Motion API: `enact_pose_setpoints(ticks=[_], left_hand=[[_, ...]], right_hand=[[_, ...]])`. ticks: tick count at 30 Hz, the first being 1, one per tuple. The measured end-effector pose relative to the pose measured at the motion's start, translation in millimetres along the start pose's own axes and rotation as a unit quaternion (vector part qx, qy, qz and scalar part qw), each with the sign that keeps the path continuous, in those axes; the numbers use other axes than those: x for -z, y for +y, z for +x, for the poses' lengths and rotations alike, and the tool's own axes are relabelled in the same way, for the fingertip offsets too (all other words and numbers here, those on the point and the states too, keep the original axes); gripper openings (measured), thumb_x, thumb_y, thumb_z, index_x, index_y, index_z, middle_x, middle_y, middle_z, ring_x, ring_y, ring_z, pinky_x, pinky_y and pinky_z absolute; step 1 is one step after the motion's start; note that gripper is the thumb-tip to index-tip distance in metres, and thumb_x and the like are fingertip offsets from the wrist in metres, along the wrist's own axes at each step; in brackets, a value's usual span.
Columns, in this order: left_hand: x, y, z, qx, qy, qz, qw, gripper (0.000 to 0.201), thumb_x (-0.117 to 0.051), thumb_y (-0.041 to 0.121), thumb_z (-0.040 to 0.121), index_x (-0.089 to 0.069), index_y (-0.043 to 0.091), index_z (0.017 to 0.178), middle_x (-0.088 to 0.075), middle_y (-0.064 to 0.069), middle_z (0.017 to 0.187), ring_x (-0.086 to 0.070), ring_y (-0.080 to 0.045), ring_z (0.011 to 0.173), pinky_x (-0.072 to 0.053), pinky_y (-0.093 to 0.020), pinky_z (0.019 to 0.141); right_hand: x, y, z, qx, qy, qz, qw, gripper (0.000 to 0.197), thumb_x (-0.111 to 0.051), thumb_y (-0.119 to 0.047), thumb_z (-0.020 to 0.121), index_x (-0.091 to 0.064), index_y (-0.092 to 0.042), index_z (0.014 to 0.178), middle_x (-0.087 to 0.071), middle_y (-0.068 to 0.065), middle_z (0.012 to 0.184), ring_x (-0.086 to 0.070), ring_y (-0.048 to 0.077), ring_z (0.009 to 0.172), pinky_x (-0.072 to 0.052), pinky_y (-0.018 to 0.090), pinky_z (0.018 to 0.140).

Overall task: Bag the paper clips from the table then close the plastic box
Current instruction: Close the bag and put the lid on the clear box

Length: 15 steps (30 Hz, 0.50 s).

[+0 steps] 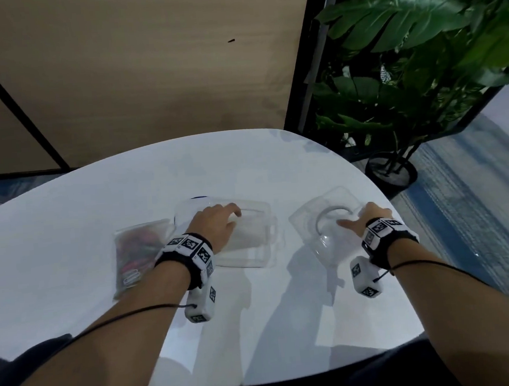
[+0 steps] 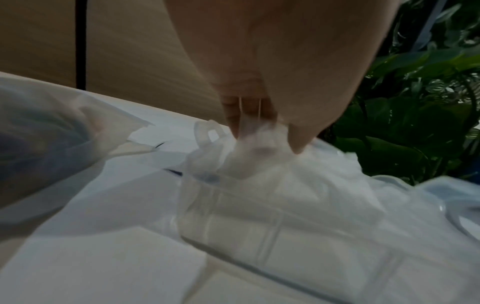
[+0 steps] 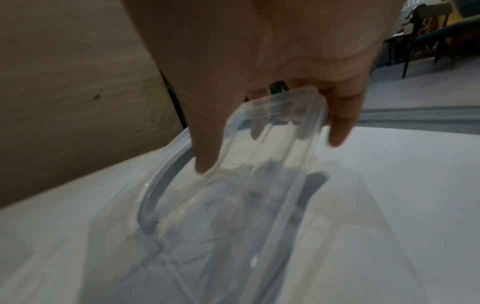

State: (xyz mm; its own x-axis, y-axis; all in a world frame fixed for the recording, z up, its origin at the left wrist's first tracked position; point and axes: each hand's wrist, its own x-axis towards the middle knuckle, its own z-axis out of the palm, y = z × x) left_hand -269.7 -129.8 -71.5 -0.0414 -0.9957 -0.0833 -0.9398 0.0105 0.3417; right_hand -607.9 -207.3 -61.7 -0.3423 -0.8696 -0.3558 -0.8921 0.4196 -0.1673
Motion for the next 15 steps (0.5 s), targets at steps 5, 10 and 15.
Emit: enact_pose_setpoints(ticks=[5, 10, 15], left_hand=[[-14.4, -9.1, -3.2, -0.005, -0.015, 0.111, 0.994, 0.041, -0.046, 0.024, 0.1, -0.054, 0.029, 0.14, -0.051, -0.007, 0.128, -0.049, -0.028, 0.118, -0.037, -0.038, 0.1], [8.4, -12.0, -3.4, 0.044, 0.022, 0.003, 0.999, 0.056, -0.052, 0.008, 0.093, -0.044, 0.022, 0.147, -0.045, -0.009, 0.135, -0.045, -0.029, 0.125, -0.04, -0.038, 0.105], [39.6, -37.2, -14.0, 0.177, 0.046, -0.132, 0.974, 0.054, -0.044, -0.002, 0.094, -0.049, 0.016, 0.144, -0.049, -0.016, 0.138, -0.051, -0.033, 0.127, -0.047, -0.039, 0.103]], right_hand=[[24.9, -41.7, -4.9, 0.061, 0.065, 0.242, 0.966, 0.04, -0.056, -0.043, 0.09, -0.056, -0.012, 0.116, -0.072, 0.008, 0.102, -0.066, 0.032, 0.105, -0.051, 0.041, 0.095], [34.0, -87.3, -37.3, 0.119, 0.064, 0.473, 0.871, 0.027, -0.05, -0.032, 0.096, -0.053, -0.01, 0.111, -0.072, 0.006, 0.088, -0.064, 0.017, 0.062, -0.049, 0.028, 0.06], [13.2, -134.5, -92.3, 0.086, -0.224, 0.546, 0.803, 0.016, -0.043, -0.012, 0.101, -0.052, -0.004, 0.112, -0.066, 0.011, 0.089, -0.065, 0.022, 0.067, -0.051, 0.027, 0.053]])
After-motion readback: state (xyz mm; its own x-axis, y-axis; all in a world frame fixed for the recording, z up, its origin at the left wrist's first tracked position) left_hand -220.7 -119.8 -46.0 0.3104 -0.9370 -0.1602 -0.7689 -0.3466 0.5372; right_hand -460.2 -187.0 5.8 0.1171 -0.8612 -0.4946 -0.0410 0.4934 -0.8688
